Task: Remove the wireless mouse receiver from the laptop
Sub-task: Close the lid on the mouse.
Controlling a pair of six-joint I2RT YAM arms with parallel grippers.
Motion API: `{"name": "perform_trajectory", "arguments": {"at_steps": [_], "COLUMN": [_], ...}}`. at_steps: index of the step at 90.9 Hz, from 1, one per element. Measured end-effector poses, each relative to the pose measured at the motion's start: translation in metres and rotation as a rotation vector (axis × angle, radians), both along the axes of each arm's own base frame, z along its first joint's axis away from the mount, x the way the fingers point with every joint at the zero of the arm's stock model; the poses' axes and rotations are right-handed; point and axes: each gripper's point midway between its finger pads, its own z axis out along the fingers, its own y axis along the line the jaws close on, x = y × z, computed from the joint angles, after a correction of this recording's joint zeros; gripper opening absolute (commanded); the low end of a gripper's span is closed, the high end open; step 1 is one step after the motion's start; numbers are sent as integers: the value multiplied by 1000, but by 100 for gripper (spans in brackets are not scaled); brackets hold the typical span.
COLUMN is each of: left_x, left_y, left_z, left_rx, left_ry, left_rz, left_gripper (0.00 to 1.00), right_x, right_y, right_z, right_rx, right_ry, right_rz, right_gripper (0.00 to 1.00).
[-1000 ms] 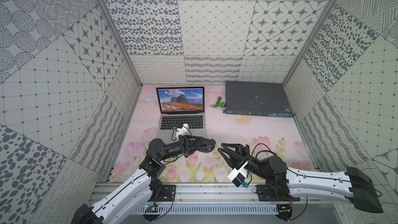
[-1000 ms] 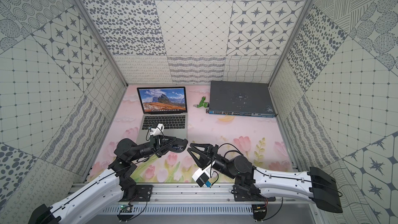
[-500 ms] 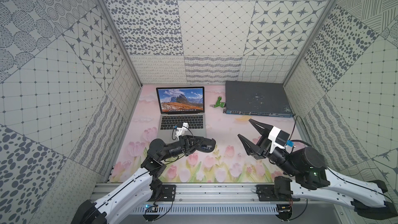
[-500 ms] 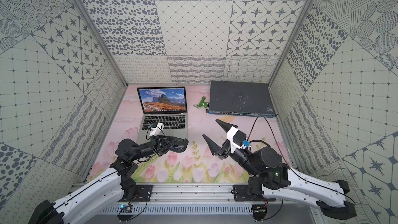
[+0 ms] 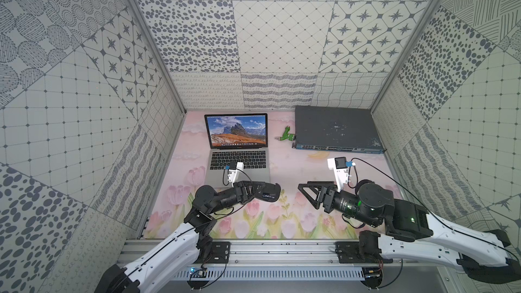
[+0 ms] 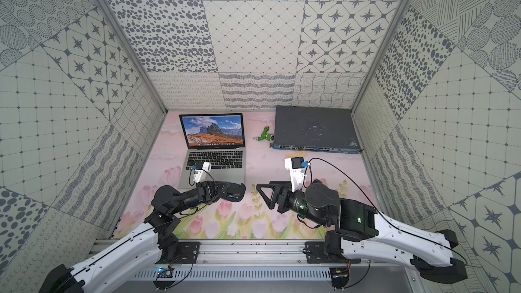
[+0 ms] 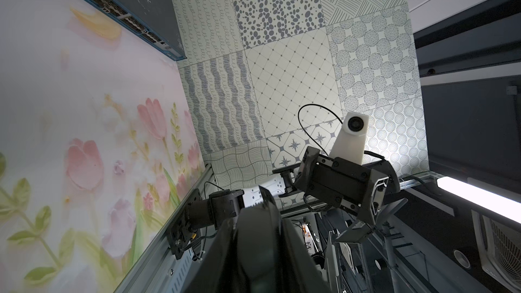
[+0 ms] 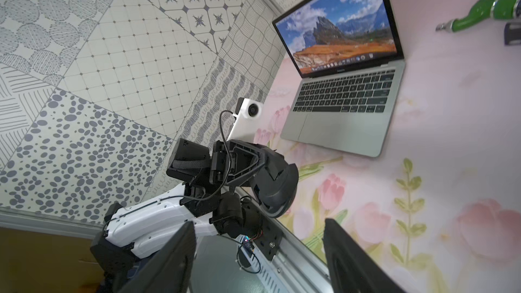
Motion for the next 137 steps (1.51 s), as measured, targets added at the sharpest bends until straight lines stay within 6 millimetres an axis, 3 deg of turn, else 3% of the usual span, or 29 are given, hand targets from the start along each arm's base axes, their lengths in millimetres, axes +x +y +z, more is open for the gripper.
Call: {"name": "perform_trajectory", "arguments": {"at_steps": [26, 48, 57, 91, 137], "left_x": [3, 3, 4, 3, 3], "left_y": [4, 6, 6, 7, 9], "left_z": [-22, -28, -27, -28, -28], "left_rx": [35, 45, 43, 47, 42], "left_ry": [-2, -3, -13, -24, -32], "left_rz": [39, 52, 56, 59, 70], "left_gripper": [12, 12, 12, 12, 11], "right_x": [-2, -5, -3, 11, 25], "right_y": [12, 38, 46, 70, 81], "right_z": [-20, -75, -88, -108, -115], "right_rx": [51, -29, -49, -67, -48], "right_ry": [221, 380, 423, 509, 543], "right_rz": [-28, -13, -10, 8, 15], "right_gripper": [74, 72, 72, 74, 69]}}
